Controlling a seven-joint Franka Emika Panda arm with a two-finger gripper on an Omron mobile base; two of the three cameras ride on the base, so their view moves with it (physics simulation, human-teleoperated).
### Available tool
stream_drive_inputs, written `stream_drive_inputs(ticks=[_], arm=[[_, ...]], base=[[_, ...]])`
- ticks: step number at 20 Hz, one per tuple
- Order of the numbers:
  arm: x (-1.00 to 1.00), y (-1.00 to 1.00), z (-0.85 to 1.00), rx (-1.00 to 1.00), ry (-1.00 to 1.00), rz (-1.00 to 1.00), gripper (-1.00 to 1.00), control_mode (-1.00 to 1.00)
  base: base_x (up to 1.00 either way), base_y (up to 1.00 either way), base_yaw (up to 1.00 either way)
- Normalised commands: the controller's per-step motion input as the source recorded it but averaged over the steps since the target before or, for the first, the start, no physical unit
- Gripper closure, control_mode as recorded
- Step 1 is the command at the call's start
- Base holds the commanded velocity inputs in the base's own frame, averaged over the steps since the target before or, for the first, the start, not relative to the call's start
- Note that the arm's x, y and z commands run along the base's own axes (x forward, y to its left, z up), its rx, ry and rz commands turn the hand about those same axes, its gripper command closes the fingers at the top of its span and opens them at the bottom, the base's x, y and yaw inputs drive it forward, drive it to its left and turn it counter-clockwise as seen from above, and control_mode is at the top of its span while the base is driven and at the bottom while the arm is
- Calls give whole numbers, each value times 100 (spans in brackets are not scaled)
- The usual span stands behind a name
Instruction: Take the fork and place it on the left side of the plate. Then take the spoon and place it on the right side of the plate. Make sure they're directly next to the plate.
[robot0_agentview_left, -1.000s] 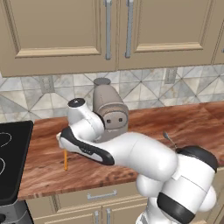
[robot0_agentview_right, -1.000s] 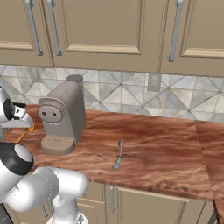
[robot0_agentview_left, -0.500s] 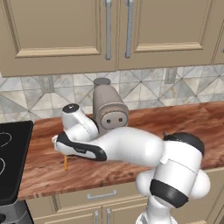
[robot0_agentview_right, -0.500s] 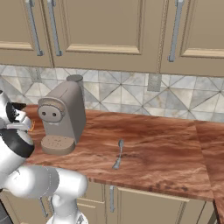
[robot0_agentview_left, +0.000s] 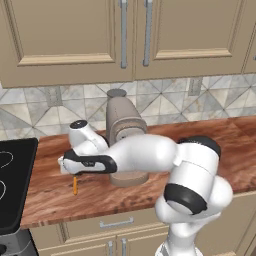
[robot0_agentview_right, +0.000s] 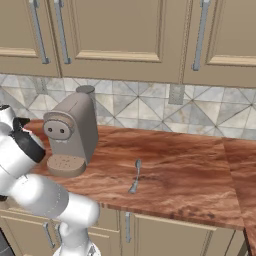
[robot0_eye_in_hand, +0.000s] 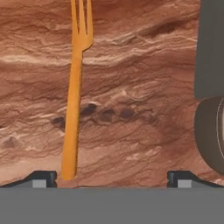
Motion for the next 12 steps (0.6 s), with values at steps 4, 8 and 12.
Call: stream_drive_inputs(ticks=[4,8,12], arm=[[15,13,-18,0,1,-5,-100,-100],[19,23,-16,0,-1,-7,-100,-100],[23,25,-22,0,-2,-7,-100,-100]], base=[[0,0,0],[0,0,0],[0,0,0]])
